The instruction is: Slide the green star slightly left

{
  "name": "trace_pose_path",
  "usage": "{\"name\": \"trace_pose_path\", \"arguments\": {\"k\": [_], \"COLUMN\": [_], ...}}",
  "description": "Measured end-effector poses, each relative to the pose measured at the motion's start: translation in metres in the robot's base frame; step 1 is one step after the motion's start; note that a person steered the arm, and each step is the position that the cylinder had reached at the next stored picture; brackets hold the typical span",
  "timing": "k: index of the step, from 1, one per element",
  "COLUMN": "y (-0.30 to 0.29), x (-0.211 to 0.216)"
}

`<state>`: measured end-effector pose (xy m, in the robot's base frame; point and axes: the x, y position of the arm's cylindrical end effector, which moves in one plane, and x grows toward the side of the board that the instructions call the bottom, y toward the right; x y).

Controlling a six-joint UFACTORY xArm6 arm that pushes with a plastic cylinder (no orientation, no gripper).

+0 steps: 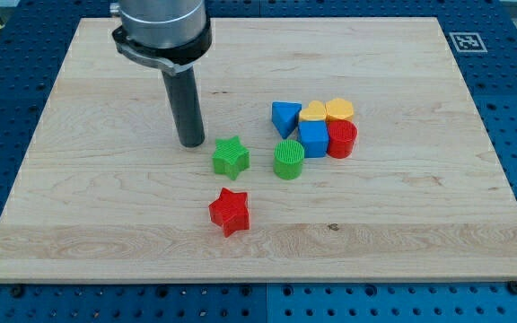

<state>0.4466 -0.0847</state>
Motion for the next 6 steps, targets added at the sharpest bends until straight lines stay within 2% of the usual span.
{"name": "trace_pose_path", "arguments": {"k": [3,4,6], "y": [0.110,0.109,0.038], "x": [0.046,0.053,0.047]}}
